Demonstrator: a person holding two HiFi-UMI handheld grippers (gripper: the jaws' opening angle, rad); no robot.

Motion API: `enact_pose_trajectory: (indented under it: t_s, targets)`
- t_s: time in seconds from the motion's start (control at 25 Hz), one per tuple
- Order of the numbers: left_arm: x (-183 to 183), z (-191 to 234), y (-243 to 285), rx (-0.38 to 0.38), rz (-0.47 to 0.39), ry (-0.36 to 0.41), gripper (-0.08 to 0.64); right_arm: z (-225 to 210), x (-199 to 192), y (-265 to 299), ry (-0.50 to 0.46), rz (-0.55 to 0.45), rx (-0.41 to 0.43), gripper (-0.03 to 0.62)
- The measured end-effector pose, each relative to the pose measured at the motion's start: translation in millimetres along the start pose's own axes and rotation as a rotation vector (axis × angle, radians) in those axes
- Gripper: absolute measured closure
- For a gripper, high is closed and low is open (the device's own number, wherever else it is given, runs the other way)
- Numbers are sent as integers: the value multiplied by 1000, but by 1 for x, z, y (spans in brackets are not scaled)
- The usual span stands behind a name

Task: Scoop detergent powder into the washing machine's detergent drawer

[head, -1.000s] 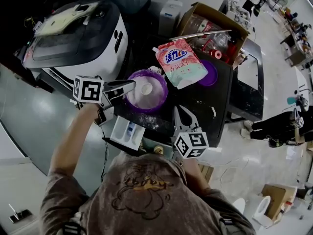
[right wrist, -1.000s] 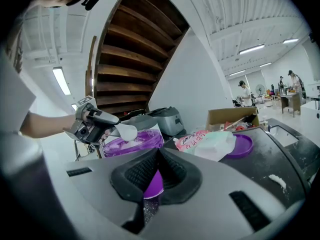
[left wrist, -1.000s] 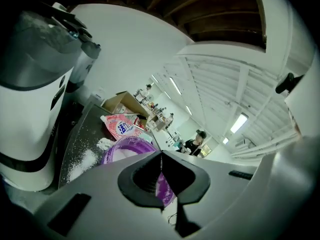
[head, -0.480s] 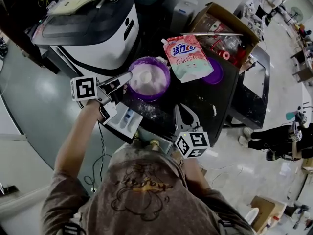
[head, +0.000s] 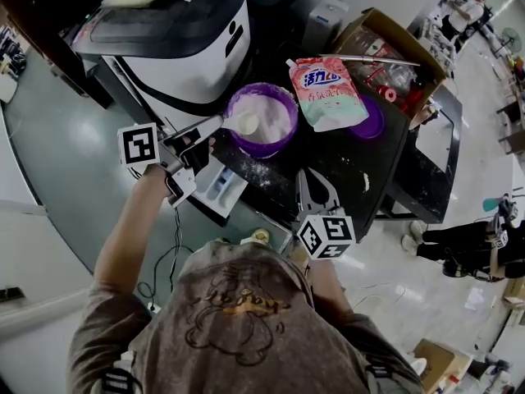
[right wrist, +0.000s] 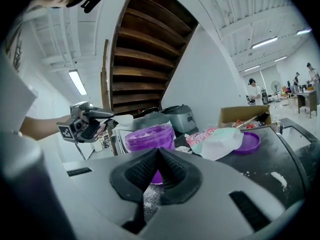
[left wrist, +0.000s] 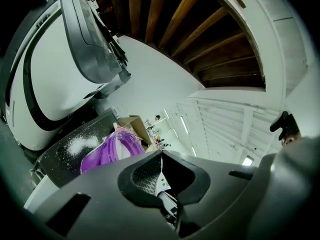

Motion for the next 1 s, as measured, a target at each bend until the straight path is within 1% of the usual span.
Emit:
enact_pose_trajectory:
  t_s: [0.2,0.36,0.44,0.52,0.68,0.84,1.0]
  targets:
    - [-10,-8,-19,-33,5,29,537,15,-4,-8,1,-13,-10,592]
    - [-21,-7,-34,-15,25,46,537,30,-9,-17,2,-13,-20,592]
    - [-25,-5,-38,-19,31,61,537,35,-14,-22,7,-12,-29,592]
    - [-29,-5,-41,-34,36,88,537,39,-18,-27,7,-8,-39,592]
    - [-37,-5,-44,-65,54,180,537,45,-25,-34,9,-3,-59,592]
    - [-48,0,-49,-86,62,180,537,49,-31,-38,8,6,-76,592]
    - [-58,9,-52,-84,73,197,537,55,-34,-39,5,11,-83,592]
Point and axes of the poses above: the fingertips, and each gripper's own axes: y forward along the fingers, z to its left, x out of its top, the point moved 5 cm from there along -y, backward along the fingers, and after that the axes turned 4 degrees about y, right-handed, at the moved point
